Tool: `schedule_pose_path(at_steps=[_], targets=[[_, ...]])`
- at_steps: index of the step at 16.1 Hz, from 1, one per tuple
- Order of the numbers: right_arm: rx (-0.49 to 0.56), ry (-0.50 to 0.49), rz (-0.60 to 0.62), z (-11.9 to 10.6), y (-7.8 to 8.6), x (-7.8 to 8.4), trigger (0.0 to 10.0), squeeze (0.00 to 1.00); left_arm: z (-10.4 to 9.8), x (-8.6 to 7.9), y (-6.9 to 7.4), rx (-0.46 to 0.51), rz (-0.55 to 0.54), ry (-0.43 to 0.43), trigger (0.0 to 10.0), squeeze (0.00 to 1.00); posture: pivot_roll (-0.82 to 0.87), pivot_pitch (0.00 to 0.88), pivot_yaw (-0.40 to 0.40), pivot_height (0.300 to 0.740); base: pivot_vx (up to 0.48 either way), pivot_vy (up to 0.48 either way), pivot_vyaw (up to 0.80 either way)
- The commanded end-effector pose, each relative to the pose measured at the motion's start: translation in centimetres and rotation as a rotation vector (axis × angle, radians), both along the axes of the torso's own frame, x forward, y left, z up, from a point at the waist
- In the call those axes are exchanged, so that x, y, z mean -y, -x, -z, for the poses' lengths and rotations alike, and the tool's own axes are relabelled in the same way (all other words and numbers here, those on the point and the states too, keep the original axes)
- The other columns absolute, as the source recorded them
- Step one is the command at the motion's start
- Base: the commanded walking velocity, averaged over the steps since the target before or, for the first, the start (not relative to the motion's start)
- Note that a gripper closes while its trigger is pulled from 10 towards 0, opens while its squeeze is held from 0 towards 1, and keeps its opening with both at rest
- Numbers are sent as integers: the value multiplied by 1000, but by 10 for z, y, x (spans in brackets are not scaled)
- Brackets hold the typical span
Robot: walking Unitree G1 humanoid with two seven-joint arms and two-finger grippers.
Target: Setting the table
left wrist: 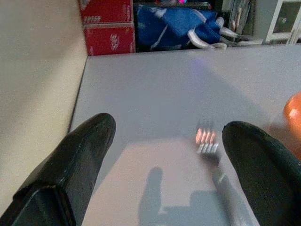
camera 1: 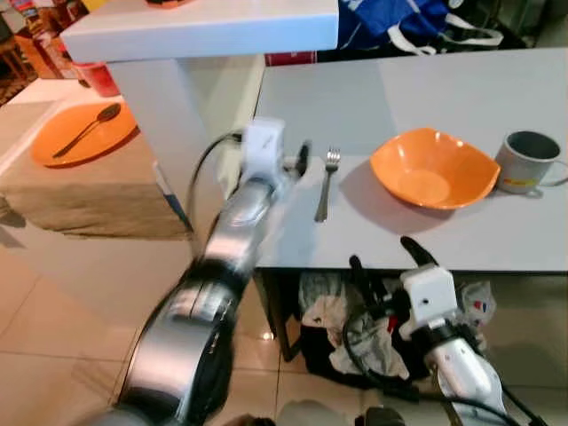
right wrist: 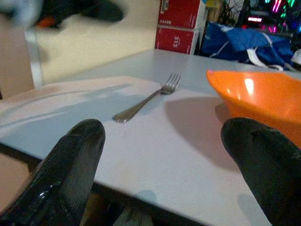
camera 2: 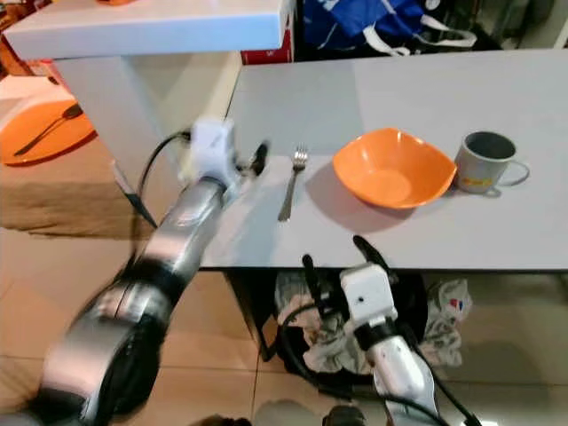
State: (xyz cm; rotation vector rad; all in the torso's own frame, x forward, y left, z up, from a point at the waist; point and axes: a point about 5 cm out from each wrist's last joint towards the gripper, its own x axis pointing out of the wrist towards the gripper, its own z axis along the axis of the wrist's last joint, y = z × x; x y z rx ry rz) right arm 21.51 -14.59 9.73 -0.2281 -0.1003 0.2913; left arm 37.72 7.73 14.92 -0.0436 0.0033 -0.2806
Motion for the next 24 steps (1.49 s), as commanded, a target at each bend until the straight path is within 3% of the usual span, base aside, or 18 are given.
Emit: schedule_pose_path(at_steps=[1,4,5,7,10,13,18,22,24], targets=[[15,-6,-1,-1,-2,-1,10000,0,-7,-7,1,29,22,-10,10000,0,-177,0,122,736,0,0,0],[42,-2,-2,-2,-9,0,10000,0,11,-34,35,55,125,-82,10000,0,-150,0,121,736,0,0,0],[45,-3,0,-3,-27,-4,10000,0,19,-46,45,31,126,-82,10000,0,-144,0,120,736,0,0,0],[67,-4,13,-10,-48,-9,10000,0,31,-57,64,-14,159,-103,10000,0,-133,0,117,736,0,0,0],[76,-1,27,-12,-54,-6,10000,0,44,-67,86,-84,142,-102,10000,0,-122,0,109,736,0,0,-450],[77,21,37,-9,-58,-4,10000,0,48,-79,93,-103,73,-117,10000,0,-120,0,104,736,0,0,-637],[92,27,41,-12,-60,-6,10000,0,50,-90,94,-119,-24,-107,10000,0,-125,0,102,736,0,0,0],[96,23,49,-12,-59,-6,10000,0,51,-91,96,-110,-103,-75,10000,0,-136,0,103,736,0,107,0],[93,21,46,-12,-58,-7,10000,0,49,-86,94,-109,-94,-64,10000,0,-140,0,99,736,0,435,0]])
